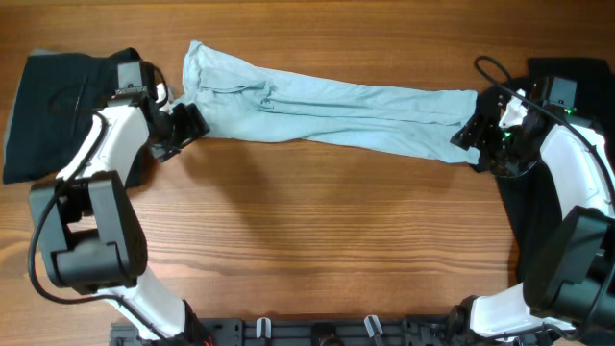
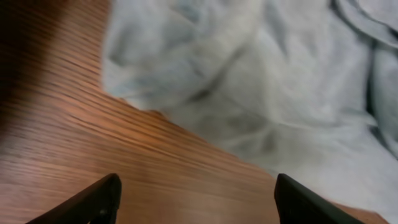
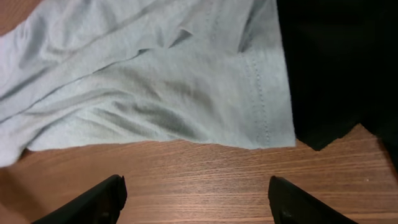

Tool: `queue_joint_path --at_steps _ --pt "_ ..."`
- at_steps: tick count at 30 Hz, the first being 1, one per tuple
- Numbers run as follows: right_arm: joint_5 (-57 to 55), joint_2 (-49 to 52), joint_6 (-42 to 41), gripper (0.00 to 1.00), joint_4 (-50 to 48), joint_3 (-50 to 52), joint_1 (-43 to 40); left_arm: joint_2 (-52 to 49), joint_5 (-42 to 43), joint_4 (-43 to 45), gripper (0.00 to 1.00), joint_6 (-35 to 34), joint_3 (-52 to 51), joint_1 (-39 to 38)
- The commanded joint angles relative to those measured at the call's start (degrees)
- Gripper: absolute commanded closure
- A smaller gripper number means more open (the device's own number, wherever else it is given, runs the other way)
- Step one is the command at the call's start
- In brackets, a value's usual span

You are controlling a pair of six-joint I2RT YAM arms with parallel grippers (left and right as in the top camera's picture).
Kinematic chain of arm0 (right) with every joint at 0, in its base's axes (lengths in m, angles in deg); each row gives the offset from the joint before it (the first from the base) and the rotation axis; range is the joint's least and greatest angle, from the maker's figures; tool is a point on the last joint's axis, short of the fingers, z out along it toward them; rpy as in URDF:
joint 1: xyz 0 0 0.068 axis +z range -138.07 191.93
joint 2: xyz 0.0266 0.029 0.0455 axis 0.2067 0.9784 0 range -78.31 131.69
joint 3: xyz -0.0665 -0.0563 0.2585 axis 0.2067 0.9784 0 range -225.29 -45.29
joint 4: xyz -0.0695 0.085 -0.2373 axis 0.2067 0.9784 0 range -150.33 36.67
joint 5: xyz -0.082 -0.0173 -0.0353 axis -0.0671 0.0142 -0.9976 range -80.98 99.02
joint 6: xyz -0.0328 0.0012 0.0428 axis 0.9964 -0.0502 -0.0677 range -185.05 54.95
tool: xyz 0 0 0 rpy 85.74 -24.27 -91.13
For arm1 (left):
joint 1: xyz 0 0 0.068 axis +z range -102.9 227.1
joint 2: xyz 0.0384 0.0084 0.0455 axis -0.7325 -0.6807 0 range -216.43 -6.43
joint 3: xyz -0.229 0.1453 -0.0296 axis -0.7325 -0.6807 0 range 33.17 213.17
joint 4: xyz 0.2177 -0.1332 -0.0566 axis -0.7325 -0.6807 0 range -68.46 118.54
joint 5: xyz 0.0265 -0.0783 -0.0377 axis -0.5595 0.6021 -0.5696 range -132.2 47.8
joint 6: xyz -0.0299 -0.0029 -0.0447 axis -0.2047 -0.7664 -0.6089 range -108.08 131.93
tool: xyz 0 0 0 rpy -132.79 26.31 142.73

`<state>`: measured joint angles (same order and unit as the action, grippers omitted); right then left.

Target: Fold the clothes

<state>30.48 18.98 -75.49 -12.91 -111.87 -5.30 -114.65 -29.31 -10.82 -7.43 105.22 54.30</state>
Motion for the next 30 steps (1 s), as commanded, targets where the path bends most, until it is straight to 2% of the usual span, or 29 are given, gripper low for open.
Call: queue_joint_path --at_steps 1,4,7,8,12,15,19,22,24,26,27,30 --pt "1.8 0.8 2.8 0.22 0.7 -0.8 0.2 -3.5 -2.5 3.2 0.21 2.4 -0.6 0.3" --pt "1.8 0.8 2.7 0.22 0.7 -0.8 0.2 -6.3 -2.5 7.8 0.25 2.4 -0.6 0.3" --pt "1.7 0.8 2.7 0.22 1.0 -0.8 0.2 -8.6 -2.5 7.7 0.89 2.4 -0.6 0.3" --pt "1.6 0.8 2.7 0.22 1.2 -0.8 0.2 -8.7 -3.0 6.8 0.96 2.4 -0.6 0.4" --pt "-2.6 0.8 2.5 0.22 3.5 -0.8 0.2 -6.1 -10.2 -1.7 0.96 -1.0 -0.5 3.7" --pt "-2.6 0.8 2.4 0.22 4.0 0.2 0.2 -2.0 -10.9 -3.8 0.96 -1.0 -0.5 7.8" --pt "-2.1 0.8 2.5 0.21 -1.4 5.4 0.2 1.9 -10.8 -4.0 0.96 -1.0 -0.5 11.0" --pt "5.4 0.8 5.8 0.21 -9.3 9.4 0.2 1.8 -9.3 -3.5 0.94 -0.8 -0.6 10.8" --pt "7.8 0.9 5.7 0.23 -15.5 12.2 0.5 1.8 -9.3 -3.0 0.73 -0.8 -0.6 10.4" --pt "10.0 2.6 5.7 0.25 -18.5 13.3 1.3 1.8 -9.0 -2.7 0.41 -0.8 -0.6 9.9" --pt "10.7 4.4 5.7 0.26 -19.5 13.3 1.9 1.8 -7.5 -2.7 0.37 -0.8 -0.6 9.8" --pt "13.6 10.6 3.1 0.29 -24.7 13.3 4.0 2.1 -1.6 -2.5 0.37 -0.8 -0.5 9.8"
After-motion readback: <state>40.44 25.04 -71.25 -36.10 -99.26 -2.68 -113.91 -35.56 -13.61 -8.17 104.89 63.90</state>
